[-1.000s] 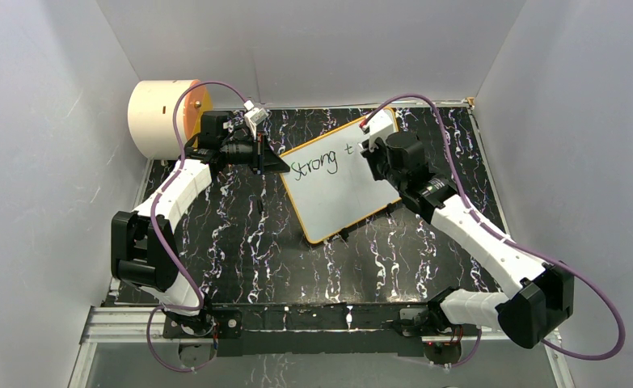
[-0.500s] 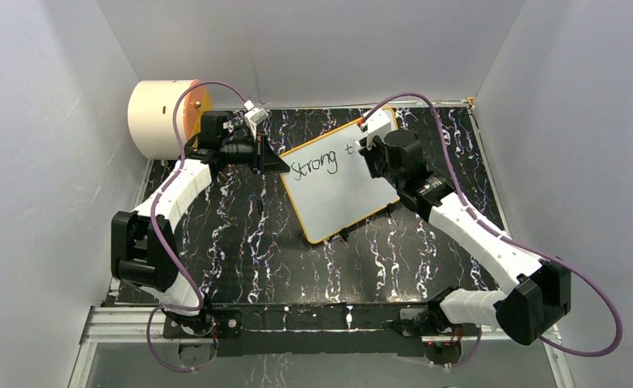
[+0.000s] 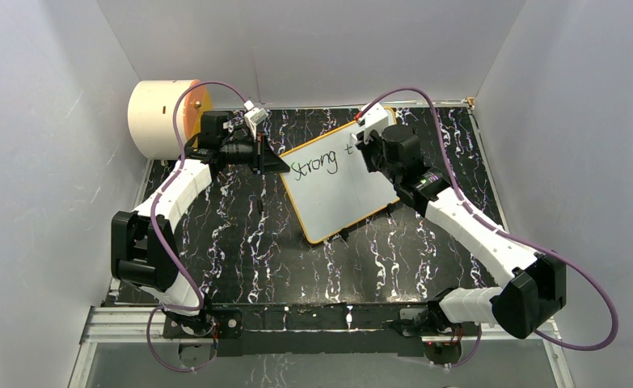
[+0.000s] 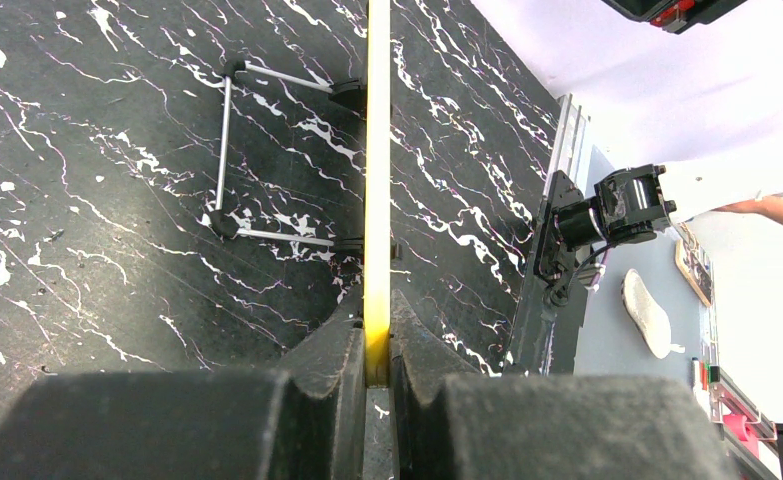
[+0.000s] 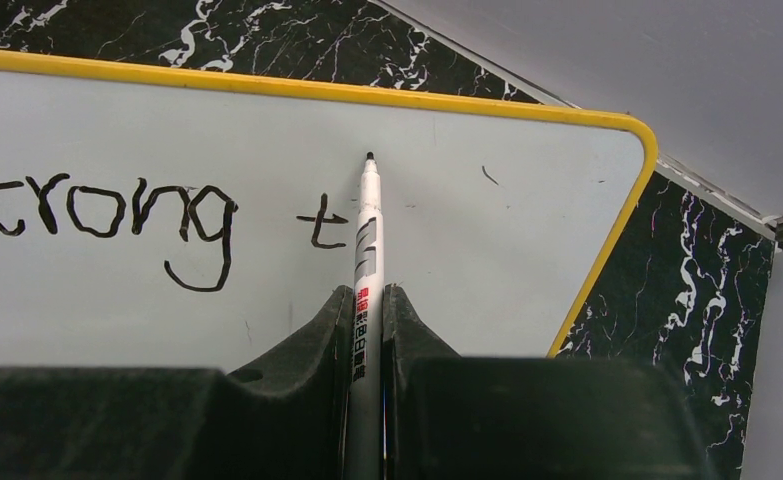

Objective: Write a sentence on the whiteboard

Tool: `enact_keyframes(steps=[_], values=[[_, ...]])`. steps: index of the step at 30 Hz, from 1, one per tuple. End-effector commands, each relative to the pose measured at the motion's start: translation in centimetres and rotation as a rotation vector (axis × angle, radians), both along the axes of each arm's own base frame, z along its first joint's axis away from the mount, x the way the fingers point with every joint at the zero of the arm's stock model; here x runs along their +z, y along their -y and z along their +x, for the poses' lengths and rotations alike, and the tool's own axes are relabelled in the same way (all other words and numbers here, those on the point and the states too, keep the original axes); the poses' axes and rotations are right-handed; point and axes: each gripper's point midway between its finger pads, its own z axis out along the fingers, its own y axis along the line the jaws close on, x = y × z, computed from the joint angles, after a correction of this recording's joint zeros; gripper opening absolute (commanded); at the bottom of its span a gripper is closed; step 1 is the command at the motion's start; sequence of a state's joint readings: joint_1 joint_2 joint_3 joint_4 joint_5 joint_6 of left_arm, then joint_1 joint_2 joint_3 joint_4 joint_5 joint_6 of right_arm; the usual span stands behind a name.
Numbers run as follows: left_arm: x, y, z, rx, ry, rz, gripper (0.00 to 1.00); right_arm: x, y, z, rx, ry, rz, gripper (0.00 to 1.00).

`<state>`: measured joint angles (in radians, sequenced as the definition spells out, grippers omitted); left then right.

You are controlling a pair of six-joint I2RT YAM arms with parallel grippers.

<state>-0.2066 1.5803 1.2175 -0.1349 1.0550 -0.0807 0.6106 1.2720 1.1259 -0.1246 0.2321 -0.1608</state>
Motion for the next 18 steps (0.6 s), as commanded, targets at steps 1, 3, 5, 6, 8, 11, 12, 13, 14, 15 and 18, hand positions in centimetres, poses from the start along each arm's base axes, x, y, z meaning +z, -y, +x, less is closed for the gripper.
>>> enact_keyframes(steps=[1, 3, 5, 6, 8, 11, 12, 13, 14, 15, 18], values=[[0.1, 0.1, -1.0, -0.027, -0.002, -0.004, 0.0, 3.1, -0.4, 0.9, 0.0, 0.074, 0.044, 0.0], [0.1, 0.1, -1.0, -0.027, -0.004, -0.004, 0.0, 2.7, -0.3, 0.7, 0.0, 0.06, 0.039, 0.0], [0.1, 0.1, -1.0, -0.029, -0.005, -0.005, 0.0, 2.3, -0.1, 0.4, -0.002, 0.046, 0.034, 0.0], [0.1, 0.1, -1.0, -0.027, -0.005, -0.005, 0.0, 2.1, -0.1, 0.3, -0.002, 0.04, 0.032, 0.0], [0.0, 0.1, -1.0, -0.028, -0.005, -0.005, 0.0, 1.5, 0.2, 0.0, -0.006, 0.022, 0.022, 0.0], [0.1, 0.1, -1.0, -0.028, -0.006, -0.005, 0.0, 0.6, 0.3, -0.4, -0.006, -0.004, 0.013, 0.0], [0.1, 0.1, -1.0, -0.028, -0.005, -0.005, 0.0, 0.4, 0.4, -0.4, -0.005, -0.011, 0.011, 0.0], [0.1, 0.1, -1.0, -0.027, -0.004, -0.005, 0.0, 0.1, 0.4, -0.6, -0.004, -0.018, 0.007, 0.0], [0.1, 0.1, -1.0, -0.028, -0.005, -0.005, 0.0, 0.0, 0.4, -0.7, -0.005, -0.024, 0.007, 0.0], [0.0, 0.1, -1.0, -0.028, -0.006, -0.005, 0.0, -0.2, 0.4, -0.8, -0.003, -0.031, 0.005, 0.0], [0.0, 0.1, -1.0, -0.028, -0.009, -0.005, 0.0, -0.7, 0.6, -1.1, -0.002, -0.045, 0.0, 0.0]])
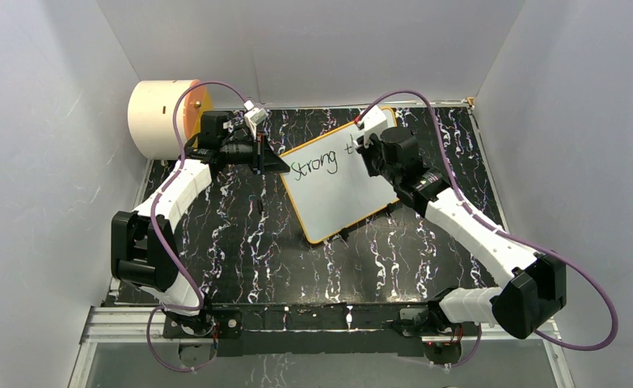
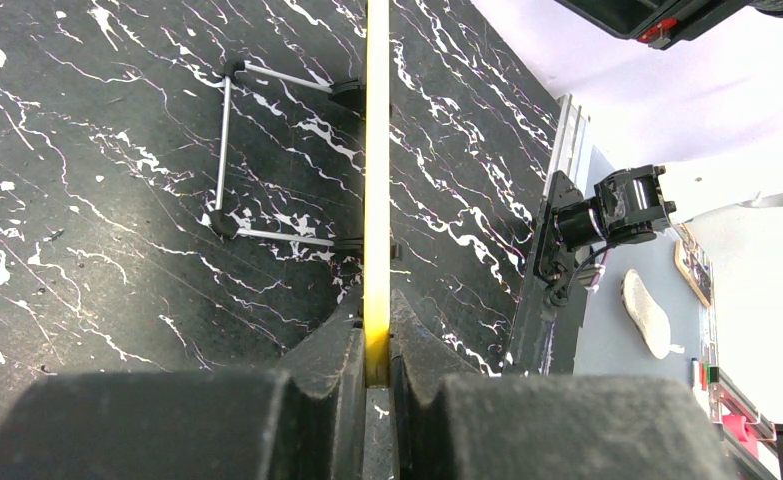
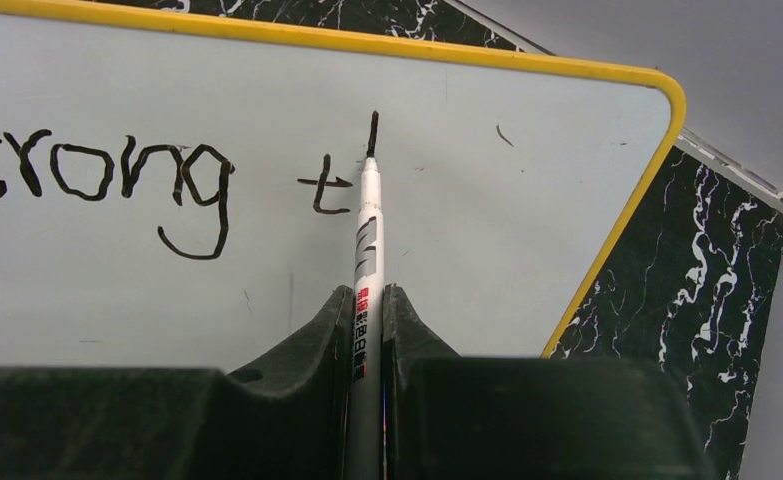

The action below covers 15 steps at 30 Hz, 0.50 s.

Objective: Write a sentence on the whiteboard

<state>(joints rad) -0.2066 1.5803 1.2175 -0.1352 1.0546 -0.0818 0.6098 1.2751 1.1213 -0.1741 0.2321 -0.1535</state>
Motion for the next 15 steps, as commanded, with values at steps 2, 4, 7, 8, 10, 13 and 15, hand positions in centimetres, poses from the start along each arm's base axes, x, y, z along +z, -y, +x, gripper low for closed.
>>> enact_keyframes(steps=[2, 4, 7, 8, 10, 13, 15], values=[[-0.1, 0.1, -1.0, -0.029, -0.008, -0.005, 0.0, 0.3, 0.2, -0.7, 0.004, -0.009, 0.023, 0.0], [0.0, 0.1, -1.0, -0.029, -0.006, -0.005, 0.0, -0.2, 0.3, -0.9, 0.005, -0.026, 0.018, 0.0], [0.0, 0.1, -1.0, -0.029, -0.007, -0.005, 0.0, -0.7, 0.4, -1.2, 0.007, -0.043, 0.017, 0.0], [0.0, 0.1, -0.9, -0.028, -0.007, -0.004, 0.0, -0.9, 0.4, -1.3, 0.008, -0.049, 0.016, 0.0], [0.0, 0.1, -0.9, -0.029, -0.007, -0.005, 0.0, -1.0, 0.4, -1.5, 0.009, -0.054, 0.016, 0.0], [0.0, 0.1, -1.0, -0.028, -0.007, -0.005, 0.0, -1.3, 0.6, -1.8, 0.008, -0.063, 0.012, 0.0], [0.0, 0.1, -1.0, -0.028, -0.007, -0.005, 0.0, -1.4, 0.7, -2.0, 0.009, -0.068, 0.012, 0.0]])
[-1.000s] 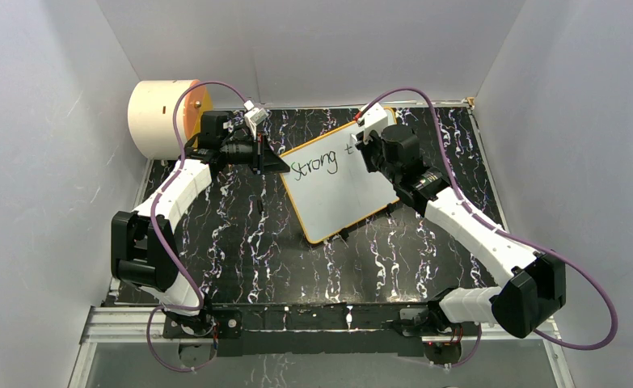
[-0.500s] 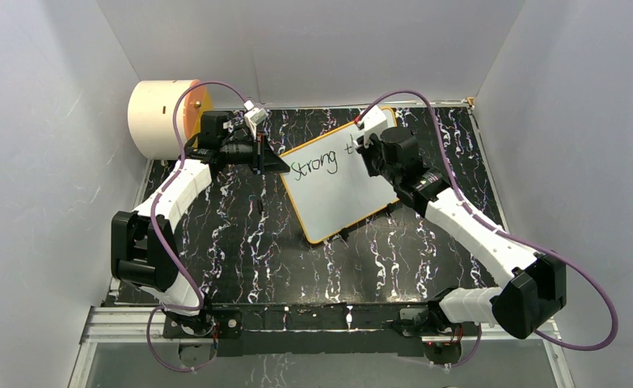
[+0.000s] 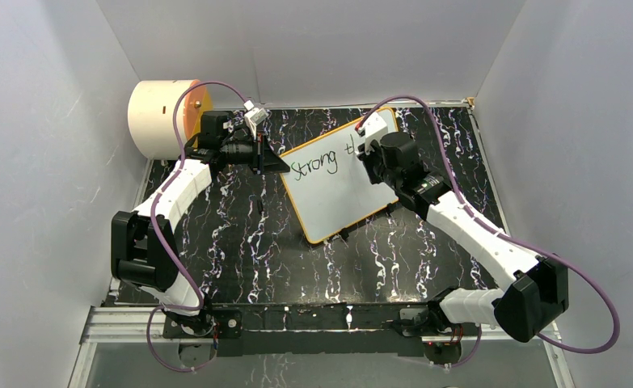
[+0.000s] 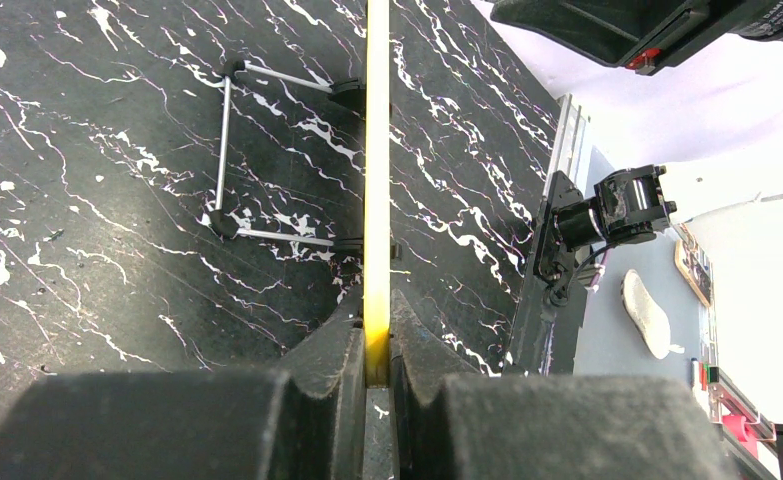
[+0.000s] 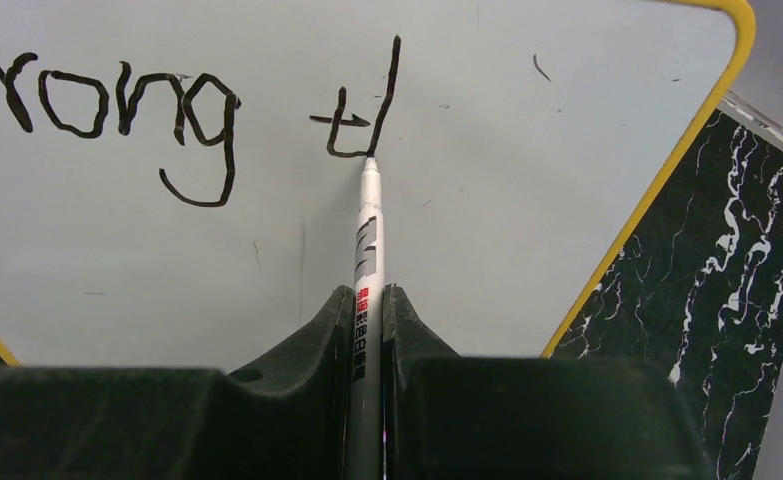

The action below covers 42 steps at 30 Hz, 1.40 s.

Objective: Write a sentence on the whiteboard

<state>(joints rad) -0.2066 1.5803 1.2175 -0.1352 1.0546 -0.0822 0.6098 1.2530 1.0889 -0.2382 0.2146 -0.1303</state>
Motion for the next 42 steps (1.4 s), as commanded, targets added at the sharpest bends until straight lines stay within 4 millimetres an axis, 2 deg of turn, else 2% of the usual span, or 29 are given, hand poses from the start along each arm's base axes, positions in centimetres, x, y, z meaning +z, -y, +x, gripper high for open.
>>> enact_keyframes(steps=[1, 9, 31, 42], values=[[0.1, 0.1, -0.9, -0.028, -0.004, -0.005, 0.0, 0.5, 0.1, -0.5, 0.002, 0.003, 0.029, 0.0], [0.1, 0.1, -1.0, -0.029, -0.004, -0.006, 0.0, 0.7, 0.0, -0.4, -0.001, 0.014, 0.04, 0.0], [0.1, 0.1, -1.0, -0.032, -0.005, -0.008, 0.0, 3.5, -0.1, 1.0, -0.029, 0.118, 0.081, 0.0], [0.1, 0.1, -1.1, -0.032, -0.005, -0.009, 0.0, 4.3, -0.4, 1.7, -0.028, 0.142, 0.088, 0.0]])
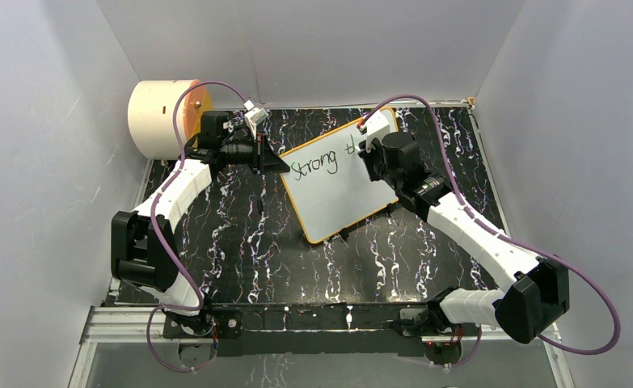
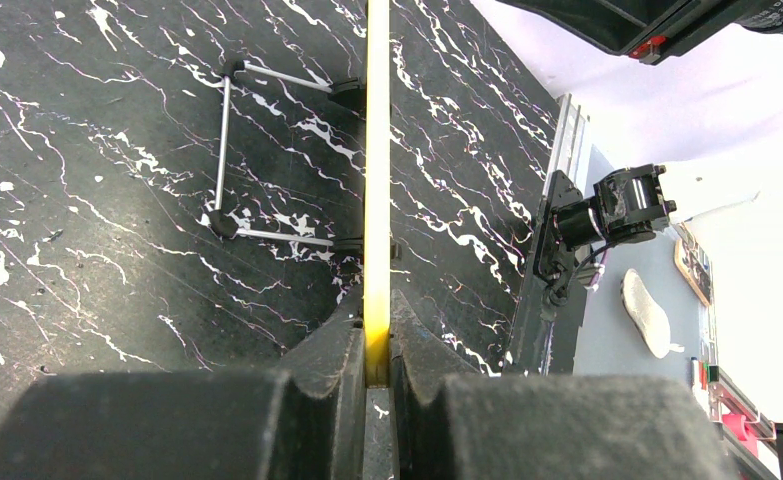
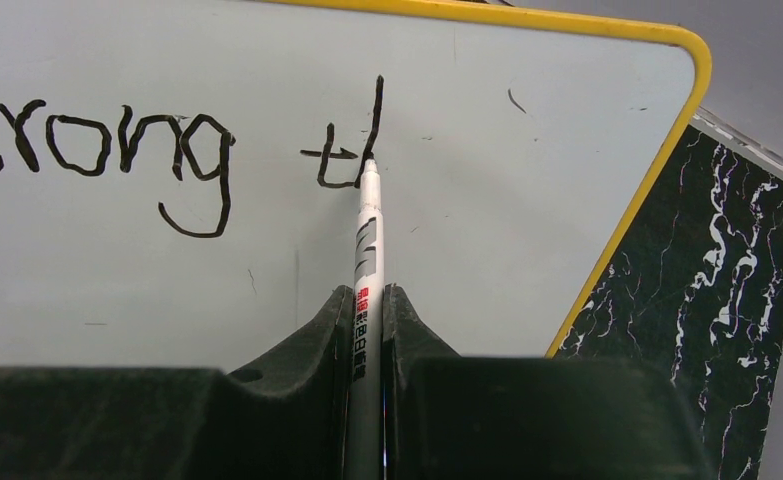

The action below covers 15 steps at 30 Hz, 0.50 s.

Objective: Write a sentence on the whiteboard

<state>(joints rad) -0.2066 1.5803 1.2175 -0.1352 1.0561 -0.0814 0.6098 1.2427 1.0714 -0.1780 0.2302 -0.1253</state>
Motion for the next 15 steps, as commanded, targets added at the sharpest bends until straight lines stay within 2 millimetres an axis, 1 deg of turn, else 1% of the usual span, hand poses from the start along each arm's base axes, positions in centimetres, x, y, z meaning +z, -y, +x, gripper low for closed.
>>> enact_keyframes(steps=[1, 8, 15], values=[[0.08, 0.1, -1.04, -0.032, -0.006, -0.008, 0.0, 3.55, -0.43, 1.23, -0.011, 0.1, 0.058, 0.0], [0.08, 0.07, -1.04, -0.03, -0.006, -0.007, 0.0, 3.54, -0.28, 1.64, -0.026, 0.108, 0.054, 0.0], [0.18, 0.09, -1.09, -0.031, -0.003, -0.008, 0.0, 3.47, 0.28, 2.12, -0.048, 0.114, 0.049, 0.0]])
